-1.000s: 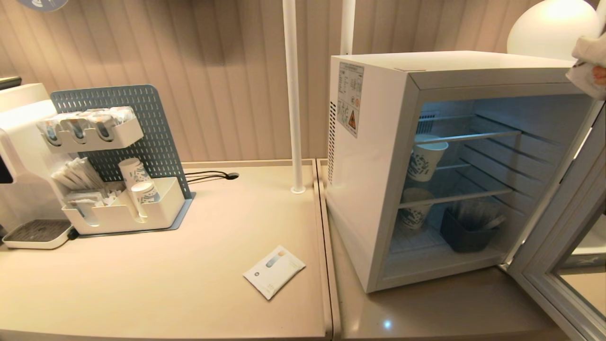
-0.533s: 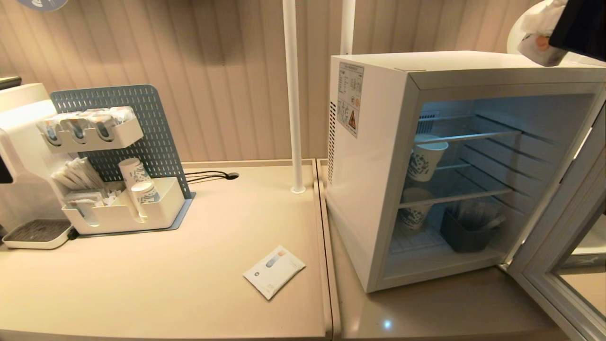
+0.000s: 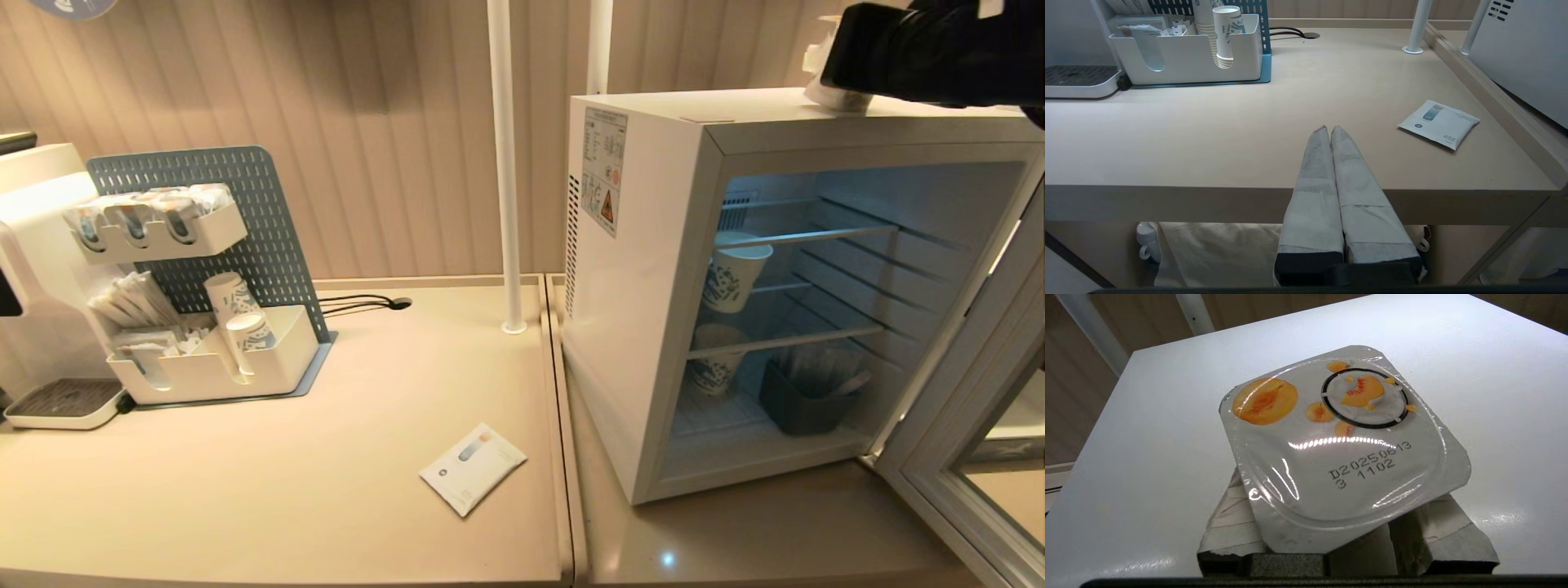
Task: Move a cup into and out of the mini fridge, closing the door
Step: Place the yoghurt on the freezer
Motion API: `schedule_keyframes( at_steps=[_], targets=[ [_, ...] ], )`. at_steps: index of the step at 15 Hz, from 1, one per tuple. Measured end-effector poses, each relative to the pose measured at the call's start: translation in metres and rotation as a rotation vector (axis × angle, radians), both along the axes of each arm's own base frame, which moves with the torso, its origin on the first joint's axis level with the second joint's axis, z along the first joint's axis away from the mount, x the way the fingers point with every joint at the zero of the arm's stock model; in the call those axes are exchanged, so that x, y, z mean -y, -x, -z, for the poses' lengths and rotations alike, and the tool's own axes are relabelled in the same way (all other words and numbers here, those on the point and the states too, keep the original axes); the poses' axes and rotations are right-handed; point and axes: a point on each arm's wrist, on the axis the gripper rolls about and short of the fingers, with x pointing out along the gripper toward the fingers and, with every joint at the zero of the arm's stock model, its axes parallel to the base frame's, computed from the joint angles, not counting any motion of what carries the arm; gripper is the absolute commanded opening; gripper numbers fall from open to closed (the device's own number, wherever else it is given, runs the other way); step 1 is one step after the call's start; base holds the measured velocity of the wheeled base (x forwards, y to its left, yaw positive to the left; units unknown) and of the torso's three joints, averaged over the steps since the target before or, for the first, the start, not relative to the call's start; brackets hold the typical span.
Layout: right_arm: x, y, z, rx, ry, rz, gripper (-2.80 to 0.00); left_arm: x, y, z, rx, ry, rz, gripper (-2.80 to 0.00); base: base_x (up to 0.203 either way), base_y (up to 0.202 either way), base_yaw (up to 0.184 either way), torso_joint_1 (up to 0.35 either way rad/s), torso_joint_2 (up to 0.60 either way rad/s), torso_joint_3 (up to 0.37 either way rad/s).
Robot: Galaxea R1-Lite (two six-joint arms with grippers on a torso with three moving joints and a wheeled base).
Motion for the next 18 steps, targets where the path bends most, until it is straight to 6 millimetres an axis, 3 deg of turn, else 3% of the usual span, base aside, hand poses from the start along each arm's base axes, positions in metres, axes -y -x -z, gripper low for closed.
schedule_keyframes(
  at_steps=[3, 8, 9, 18],
  targets=[
    [-0.007, -0.019, 0.011, -0.028, 0.011, -0.001, -2.8, 0.0, 0.0, 0.0, 0.0, 0.0, 0.0, -2.8, 0.0, 0.0, 0.0, 0.0, 0.0, 0.0],
    [-0.011, -0.028, 0.021, -0.053, 0.004, -0.015, -2.8, 0.0, 0.0, 0.0, 0.0, -0.001, 0.0, -2.8, 0.0, 0.0, 0.0, 0.0, 0.0, 0.0],
    [-0.011, -0.028, 0.022, -0.057, 0.007, -0.014, 0.0, 0.0, 0.0, 0.0, 0.0, -0.001, 0.0, -2.8, 0.0, 0.0, 0.0, 0.0, 0.0, 0.0],
    [-0.008, -0.016, 0.021, -0.09, 0.023, -0.029, 0.0, 0.0, 0.0, 0.0, 0.001, 0.0, 0.0, -2.8, 0.0, 0.0, 0.0, 0.0, 0.0, 0.0]
  ],
)
